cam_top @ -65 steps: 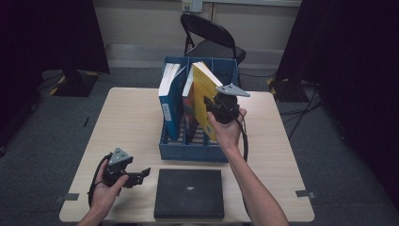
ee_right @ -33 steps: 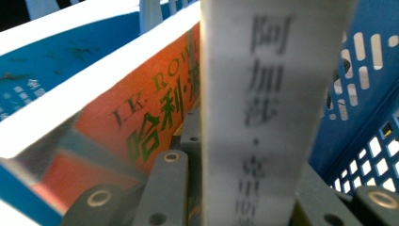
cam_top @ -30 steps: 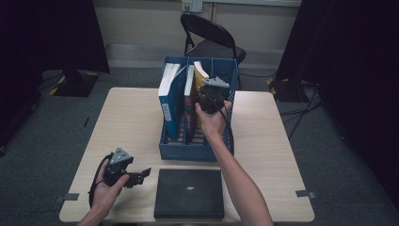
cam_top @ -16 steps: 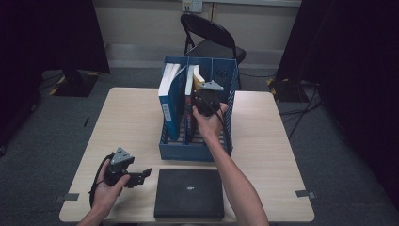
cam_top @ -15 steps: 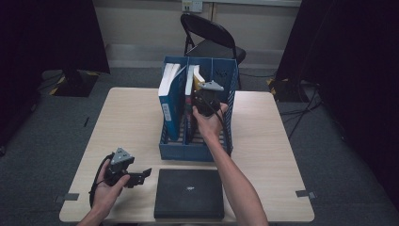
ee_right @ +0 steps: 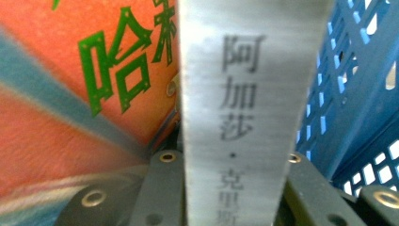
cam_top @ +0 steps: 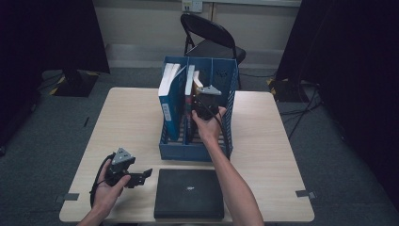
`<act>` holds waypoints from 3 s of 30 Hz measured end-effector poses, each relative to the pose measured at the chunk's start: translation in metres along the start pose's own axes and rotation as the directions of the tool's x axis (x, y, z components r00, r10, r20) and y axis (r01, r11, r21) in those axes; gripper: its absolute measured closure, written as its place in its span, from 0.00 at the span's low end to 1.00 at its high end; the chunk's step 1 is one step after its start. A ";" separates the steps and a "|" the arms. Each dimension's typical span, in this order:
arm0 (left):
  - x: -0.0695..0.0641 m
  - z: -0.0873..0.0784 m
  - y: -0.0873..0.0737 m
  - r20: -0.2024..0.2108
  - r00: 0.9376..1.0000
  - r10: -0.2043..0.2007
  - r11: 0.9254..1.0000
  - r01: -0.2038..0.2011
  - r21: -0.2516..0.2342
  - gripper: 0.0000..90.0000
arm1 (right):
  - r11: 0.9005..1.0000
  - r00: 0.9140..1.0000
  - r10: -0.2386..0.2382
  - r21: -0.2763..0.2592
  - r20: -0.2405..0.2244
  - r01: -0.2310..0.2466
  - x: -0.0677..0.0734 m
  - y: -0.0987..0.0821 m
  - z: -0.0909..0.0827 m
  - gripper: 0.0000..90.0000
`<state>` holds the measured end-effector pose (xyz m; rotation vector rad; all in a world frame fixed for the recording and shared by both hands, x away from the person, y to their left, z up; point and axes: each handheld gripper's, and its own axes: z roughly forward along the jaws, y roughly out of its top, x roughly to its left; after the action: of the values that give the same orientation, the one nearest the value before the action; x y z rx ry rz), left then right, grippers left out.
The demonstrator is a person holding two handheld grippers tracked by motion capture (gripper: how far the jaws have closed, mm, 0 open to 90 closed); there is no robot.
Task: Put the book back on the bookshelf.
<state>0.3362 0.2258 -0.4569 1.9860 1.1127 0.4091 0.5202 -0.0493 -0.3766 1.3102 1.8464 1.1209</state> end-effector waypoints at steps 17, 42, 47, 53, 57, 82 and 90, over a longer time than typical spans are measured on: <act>-0.001 0.000 0.000 -0.004 1.000 -0.005 1.000 0.005 -0.004 0.18 | 0.999 0.997 -0.043 0.015 -0.060 0.044 0.001 -0.011 -0.023 0.68; -0.001 0.000 -0.001 0.001 1.000 0.003 1.000 -0.003 -0.004 0.18 | 0.998 0.998 0.038 -0.061 0.041 -0.035 -0.003 -0.002 0.002 0.84; -0.002 0.000 -0.001 0.001 1.000 0.003 1.000 -0.003 -0.004 0.18 | 0.999 1.000 0.005 -0.032 0.017 -0.004 0.001 -0.006 0.000 0.78; -0.002 0.001 -0.001 0.000 1.000 0.006 1.000 -0.006 0.000 0.18 | 1.000 1.000 -0.018 -0.013 -0.013 0.017 -0.001 -0.010 -0.008 0.66; -0.002 0.000 -0.001 -0.004 1.000 0.000 1.000 0.000 -0.005 0.18 | 0.999 0.998 -0.044 -0.003 -0.035 0.044 -0.003 -0.011 -0.016 0.60; -0.003 0.000 -0.001 0.003 1.000 0.000 1.000 0.000 -0.005 0.19 | 0.994 0.985 -0.069 0.073 -0.159 0.082 -0.011 -0.050 -0.045 0.73; -0.004 0.000 0.000 0.003 1.000 0.006 1.000 -0.006 -0.006 0.19 | 0.992 0.984 -0.079 0.088 -0.158 0.093 -0.007 -0.042 -0.035 0.80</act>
<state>0.3340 0.2226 -0.4570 1.9849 1.1024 0.4115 0.4747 -0.0723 -0.3979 1.2122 2.0721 1.1281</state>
